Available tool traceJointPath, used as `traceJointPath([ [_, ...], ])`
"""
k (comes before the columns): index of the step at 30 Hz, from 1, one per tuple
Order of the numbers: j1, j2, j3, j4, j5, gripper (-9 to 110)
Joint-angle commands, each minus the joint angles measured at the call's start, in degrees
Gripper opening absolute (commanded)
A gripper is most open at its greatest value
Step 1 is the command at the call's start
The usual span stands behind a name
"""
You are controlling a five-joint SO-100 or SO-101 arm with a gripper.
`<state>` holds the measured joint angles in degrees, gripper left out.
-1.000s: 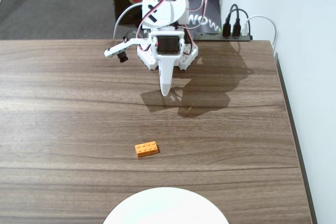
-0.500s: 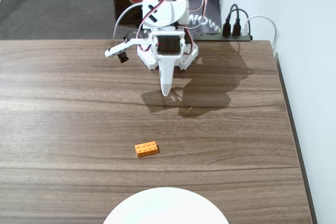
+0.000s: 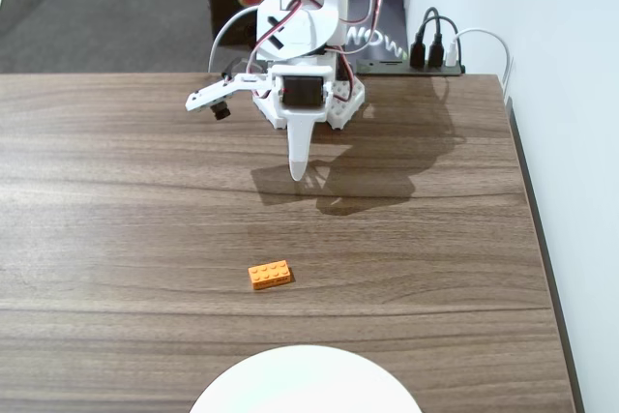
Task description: Grasp a lego block and put it on the plate.
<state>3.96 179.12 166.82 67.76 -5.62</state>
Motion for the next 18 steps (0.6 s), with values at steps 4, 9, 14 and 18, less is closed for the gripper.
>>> traceJointPath([
  [4,3.87,-3.34,-3.87,-2.64,0.00,1],
  [9,7.65,-5.27,-4.48,-6.24,-2.46,1],
  [14,13.10,-10.11,-7.03,-9.49,-6.59,1],
  [18,17.75,-16.79,-10.02,-12.48,-9.14,1],
])
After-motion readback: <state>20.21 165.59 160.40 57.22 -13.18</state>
